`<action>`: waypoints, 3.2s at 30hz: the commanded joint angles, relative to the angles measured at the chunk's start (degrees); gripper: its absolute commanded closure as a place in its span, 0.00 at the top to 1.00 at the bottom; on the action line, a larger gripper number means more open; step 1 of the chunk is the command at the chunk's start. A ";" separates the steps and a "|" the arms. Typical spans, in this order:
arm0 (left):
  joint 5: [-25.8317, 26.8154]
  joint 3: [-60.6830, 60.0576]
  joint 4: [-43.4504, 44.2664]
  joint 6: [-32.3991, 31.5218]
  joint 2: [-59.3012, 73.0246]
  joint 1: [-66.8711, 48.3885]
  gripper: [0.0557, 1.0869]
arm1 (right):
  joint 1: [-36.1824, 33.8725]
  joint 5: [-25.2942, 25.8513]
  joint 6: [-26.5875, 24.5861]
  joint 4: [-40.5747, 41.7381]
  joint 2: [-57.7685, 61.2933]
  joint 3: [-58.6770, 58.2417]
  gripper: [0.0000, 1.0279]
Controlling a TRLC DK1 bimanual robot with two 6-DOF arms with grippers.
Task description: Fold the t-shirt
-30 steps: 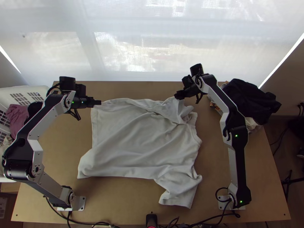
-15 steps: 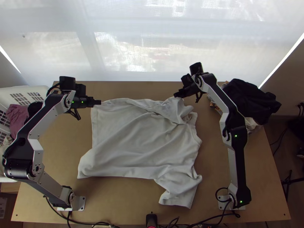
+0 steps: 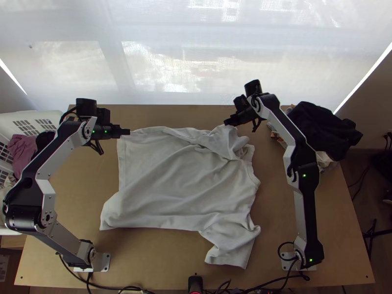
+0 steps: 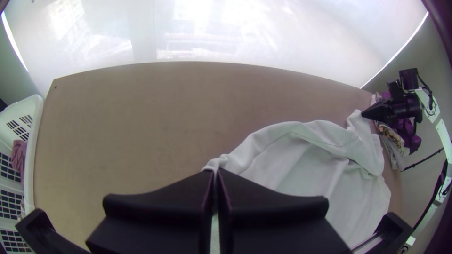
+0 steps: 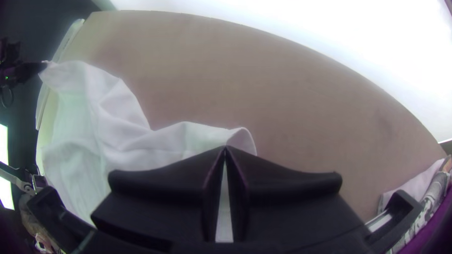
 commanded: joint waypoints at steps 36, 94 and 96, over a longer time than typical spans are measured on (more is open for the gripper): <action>0.01 0.18 -0.21 0.25 -0.13 0.78 0.03 | 1.70 -0.08 0.39 -1.55 3.58 4.18 0.03; -9.13 -19.59 35.91 4.73 -10.67 0.52 0.03 | 4.60 9.67 -6.20 18.22 -22.79 -15.07 0.03; -10.18 -21.08 38.90 5.08 -10.67 0.43 0.03 | 4.60 10.29 -6.29 20.33 -24.02 -17.26 0.03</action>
